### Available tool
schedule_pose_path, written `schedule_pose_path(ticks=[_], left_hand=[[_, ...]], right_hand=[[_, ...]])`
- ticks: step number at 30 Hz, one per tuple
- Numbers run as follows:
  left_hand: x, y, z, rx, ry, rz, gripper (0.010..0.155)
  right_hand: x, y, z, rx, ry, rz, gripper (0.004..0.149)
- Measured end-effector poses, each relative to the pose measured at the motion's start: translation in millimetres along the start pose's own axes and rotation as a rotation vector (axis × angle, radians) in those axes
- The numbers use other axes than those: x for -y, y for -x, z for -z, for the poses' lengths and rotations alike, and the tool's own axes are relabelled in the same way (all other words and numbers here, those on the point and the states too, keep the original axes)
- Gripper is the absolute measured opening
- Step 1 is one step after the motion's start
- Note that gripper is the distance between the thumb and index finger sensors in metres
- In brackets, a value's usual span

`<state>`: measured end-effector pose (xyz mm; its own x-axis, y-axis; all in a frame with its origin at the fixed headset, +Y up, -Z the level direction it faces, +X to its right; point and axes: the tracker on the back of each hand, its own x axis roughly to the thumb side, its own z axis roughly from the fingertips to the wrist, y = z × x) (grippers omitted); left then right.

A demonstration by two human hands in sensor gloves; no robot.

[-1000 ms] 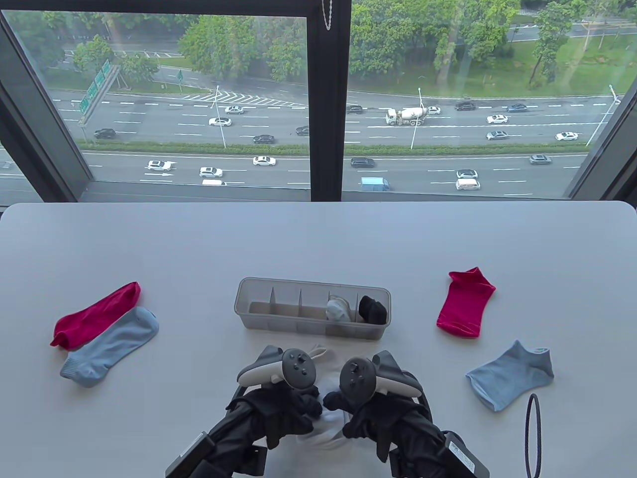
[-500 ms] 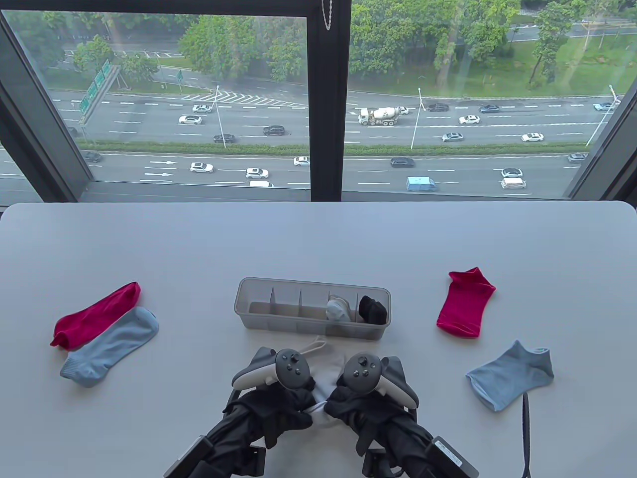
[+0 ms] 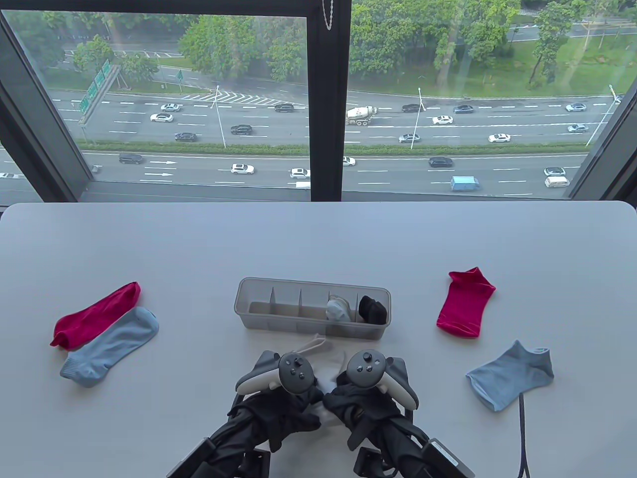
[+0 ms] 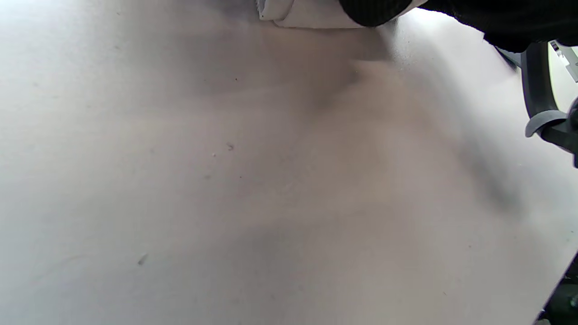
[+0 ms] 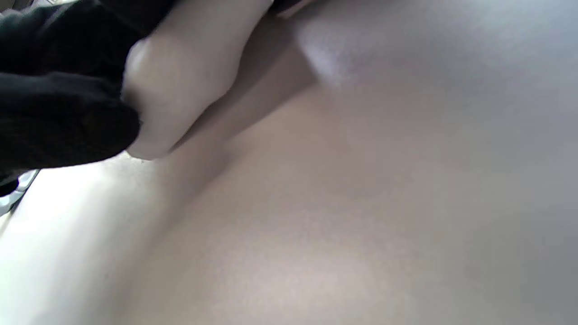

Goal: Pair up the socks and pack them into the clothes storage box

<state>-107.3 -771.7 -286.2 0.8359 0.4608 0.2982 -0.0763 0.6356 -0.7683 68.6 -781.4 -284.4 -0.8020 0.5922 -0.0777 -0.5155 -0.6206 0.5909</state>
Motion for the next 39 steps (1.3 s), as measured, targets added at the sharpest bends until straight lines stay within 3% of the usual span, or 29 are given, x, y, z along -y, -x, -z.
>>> schedule_pose_path(ticks=[3, 4, 7, 10, 13, 15, 16, 19, 21, 23, 24, 27, 31, 34, 37, 39], left_hand=[[-3.3, 0.5, 0.6, 0.014, -0.004, -0.03, 0.042], [-3.4, 1.3, 0.5, 0.021, -0.007, -0.035, 0.042], [-5.0, 4.2, 0.5, 0.038, 0.004, -0.067, 0.043], [-6.6, 5.2, 0.0, 0.06, 0.022, -0.105, 0.044], [-5.9, 6.2, -0.6, 0.073, 0.012, -0.168, 0.048], [-3.3, 4.2, 0.3, 0.062, 0.009, -0.139, 0.065], [-3.3, 2.5, -0.3, 0.041, -0.007, -0.11, 0.065], [-6.1, -2.7, -1.4, 0.035, -0.137, -0.05, 0.045], [-5.3, -2.1, -1.7, 0.038, -0.129, -0.053, 0.044], [-4.6, -0.5, -1.7, 0.046, -0.125, -0.065, 0.044], [-4.2, 0.3, -0.9, 0.048, -0.109, -0.074, 0.045], [-2.8, 1.9, 1.1, 0.051, -0.057, -0.09, 0.046], [-0.6, 2.7, 2.8, 0.038, -0.049, -0.085, 0.052], [-2.0, 0.3, 1.4, 0.047, -0.095, -0.068, 0.066], [-3.5, -0.6, 0.3, 0.058, -0.129, -0.072, 0.048], [-2.9, 0.0, 0.8, 0.06, -0.12, -0.075, 0.046]], right_hand=[[1.6, 0.8, -1.1, 0.015, 0.002, -0.003, 0.037], [0.8, 1.6, -1.1, 0.028, -0.005, -0.002, 0.044], [-2.6, 5.4, -1.0, 0.113, -0.174, 0.016, 0.063], [-0.7, 3.7, -1.6, 0.097, -0.098, -0.054, 0.046], [0.7, 2.7, 1.1, 0.07, -0.107, -0.03, 0.041], [1.4, 5.1, 1.4, 0.058, -0.1, 0.046, 0.041], [1.3, 5.4, 1.5, 0.06, -0.1, 0.073, 0.041], [2.0, 5.9, 1.8, 0.056, -0.11, 0.095, 0.041], [2.8, 7.2, 1.8, 0.069, -0.099, 0.094, 0.044], [0.6, 8.7, 1.5, 0.09, -0.122, 0.075, 0.063], [-0.9, 8.7, 1.5, 0.09, -0.13, 0.06, 0.065], [-0.6, 6.6, 1.4, 0.076, -0.096, 0.021, 0.045], [-1.2, 5.6, 1.9, 0.069, -0.12, 0.06, 0.042], [-1.9, 5.5, 1.4, 0.059, -0.109, 0.052, 0.042], [-1.1, 5.5, 1.5, 0.059, -0.114, 0.048, 0.043], [0.0, 6.7, 0.9, 0.062, -0.107, 0.079, 0.046]])
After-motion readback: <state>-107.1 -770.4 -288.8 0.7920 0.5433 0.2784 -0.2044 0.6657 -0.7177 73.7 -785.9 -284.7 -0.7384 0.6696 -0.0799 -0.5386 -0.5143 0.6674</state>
